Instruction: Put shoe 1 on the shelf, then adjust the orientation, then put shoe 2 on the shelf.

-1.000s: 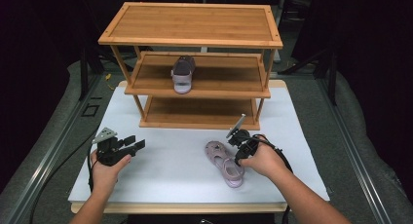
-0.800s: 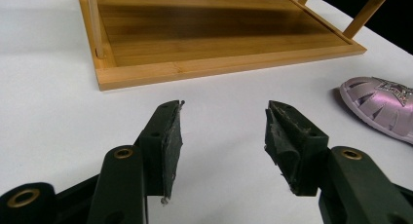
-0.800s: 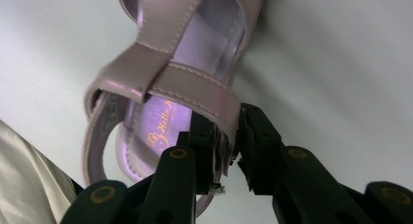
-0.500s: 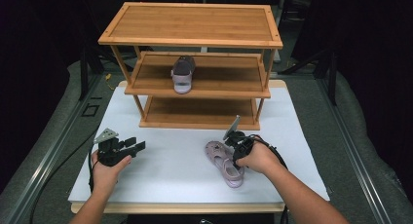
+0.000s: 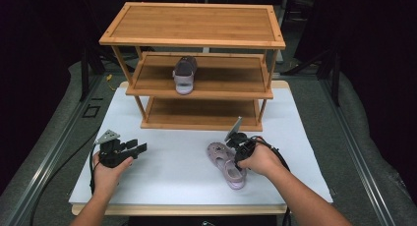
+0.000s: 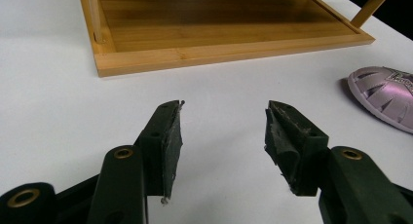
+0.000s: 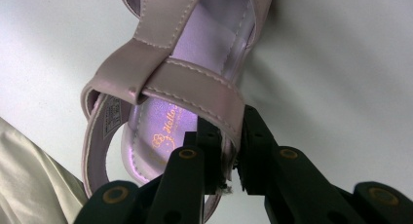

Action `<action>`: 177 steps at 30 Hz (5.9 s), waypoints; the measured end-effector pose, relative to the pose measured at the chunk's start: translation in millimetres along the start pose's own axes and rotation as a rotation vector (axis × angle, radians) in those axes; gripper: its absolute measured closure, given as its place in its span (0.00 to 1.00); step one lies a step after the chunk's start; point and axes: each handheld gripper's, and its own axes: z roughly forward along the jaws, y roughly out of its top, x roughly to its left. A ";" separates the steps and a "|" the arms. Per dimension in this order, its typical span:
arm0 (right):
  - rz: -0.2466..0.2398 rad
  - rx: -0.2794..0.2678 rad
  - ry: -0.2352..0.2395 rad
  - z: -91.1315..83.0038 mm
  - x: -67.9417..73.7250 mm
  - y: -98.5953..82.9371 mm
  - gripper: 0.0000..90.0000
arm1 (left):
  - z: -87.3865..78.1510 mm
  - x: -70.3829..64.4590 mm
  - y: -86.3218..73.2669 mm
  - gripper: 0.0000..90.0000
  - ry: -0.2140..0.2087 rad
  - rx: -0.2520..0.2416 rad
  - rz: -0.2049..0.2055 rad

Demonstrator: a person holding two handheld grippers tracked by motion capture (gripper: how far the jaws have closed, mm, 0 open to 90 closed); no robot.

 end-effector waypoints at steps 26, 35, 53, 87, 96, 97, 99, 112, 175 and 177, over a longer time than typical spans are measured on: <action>0.012 -0.229 0.114 -15.7 8.1 -18.7 0.92 | 1.2 6.0 -1.8 0.53 0.013 0.008 -0.017; 0.070 -0.535 0.085 -27.8 13.2 -46.4 0.92 | 1.5 5.7 -1.9 0.53 0.015 0.008 -0.017; 0.203 -1.116 -0.025 -77.2 31.3 -69.0 0.92 | 4.7 5.1 -3.3 0.53 0.013 0.018 -0.014; 0.476 -1.001 -0.161 -144.2 -18.3 95.2 0.92 | 7.7 12.8 -4.2 0.53 0.002 0.025 -0.028; 0.495 -0.948 -0.197 -144.8 -13.5 114.7 0.92 | 7.7 11.7 -3.3 0.53 -0.004 0.030 -0.028; 0.498 -0.947 -0.204 -144.1 -14.3 116.9 0.92 | 7.7 11.7 -3.3 0.53 -0.005 0.026 -0.026; 0.522 -0.956 -0.207 -142.1 -16.8 122.0 0.92 | 7.8 12.0 -3.4 0.53 -0.004 0.031 -0.027; 0.560 -1.041 -0.168 -126.8 -25.4 129.5 0.80 | 9.7 12.2 -3.6 0.53 -0.010 0.029 -0.024; 0.356 -1.057 -0.073 -97.2 -26.1 103.3 1.00 | 94.5 -61.9 199.5 1.00 0.072 -0.087 0.052; 0.356 -1.061 -0.083 -96.7 -24.0 105.0 1.00 | 96.0 -61.8 199.6 1.00 0.071 -0.086 0.048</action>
